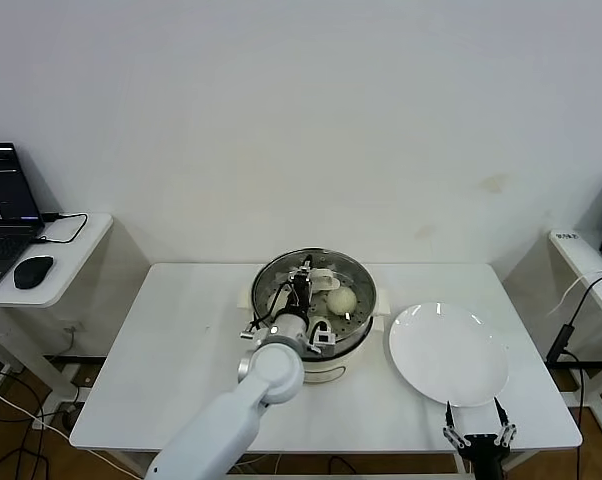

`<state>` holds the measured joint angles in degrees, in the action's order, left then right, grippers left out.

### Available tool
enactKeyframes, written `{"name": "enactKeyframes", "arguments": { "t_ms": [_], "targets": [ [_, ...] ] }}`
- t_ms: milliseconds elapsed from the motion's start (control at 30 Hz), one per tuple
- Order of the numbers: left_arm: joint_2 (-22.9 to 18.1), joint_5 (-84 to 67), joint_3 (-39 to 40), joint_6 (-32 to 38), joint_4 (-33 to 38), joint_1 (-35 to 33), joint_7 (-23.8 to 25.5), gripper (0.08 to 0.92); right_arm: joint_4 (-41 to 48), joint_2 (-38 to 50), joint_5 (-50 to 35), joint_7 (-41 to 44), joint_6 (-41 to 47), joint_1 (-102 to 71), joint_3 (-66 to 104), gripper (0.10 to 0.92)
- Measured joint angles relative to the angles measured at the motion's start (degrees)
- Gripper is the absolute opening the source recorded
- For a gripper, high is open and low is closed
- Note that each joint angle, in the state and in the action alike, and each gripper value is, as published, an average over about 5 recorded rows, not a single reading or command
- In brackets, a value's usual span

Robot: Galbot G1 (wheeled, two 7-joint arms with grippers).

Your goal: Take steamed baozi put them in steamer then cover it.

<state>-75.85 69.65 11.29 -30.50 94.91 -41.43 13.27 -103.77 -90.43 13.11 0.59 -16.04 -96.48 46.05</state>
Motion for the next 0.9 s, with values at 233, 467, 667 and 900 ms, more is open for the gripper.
{"name": "enactKeyframes", "arguments": {
  "t_ms": [233, 467, 667, 900],
  "targets": [
    [1.21, -1.55, -0.85, -0.15, 2.85, -1.41, -0.92, 0.542, -0.02, -0.02, 0.34, 0.00, -0.03, -0.13, -0.19, 0.823],
    [3.94, -5.59, -2.67, 1.16, 9.14, -5.74, -2.93, 0.741, -0.15, 0.01, 0.38, 0.07, -0.10, -0.40, 0.04, 0.823],
    [6.99, -11.62, -6.02, 3.85, 16.26, -13.18, -6.15, 0.820, 0.06, 0.04, 0.35, 0.17, -0.36, -0.63, 0.01, 0.823],
    [8.49, -28.31, -13.77, 11.08, 22.43, -24.48, -12.48, 0.823, -0.02, 0.30, -0.28, 0.55, -0.74, -0.83, -0.13, 0.823]
  ]
}}
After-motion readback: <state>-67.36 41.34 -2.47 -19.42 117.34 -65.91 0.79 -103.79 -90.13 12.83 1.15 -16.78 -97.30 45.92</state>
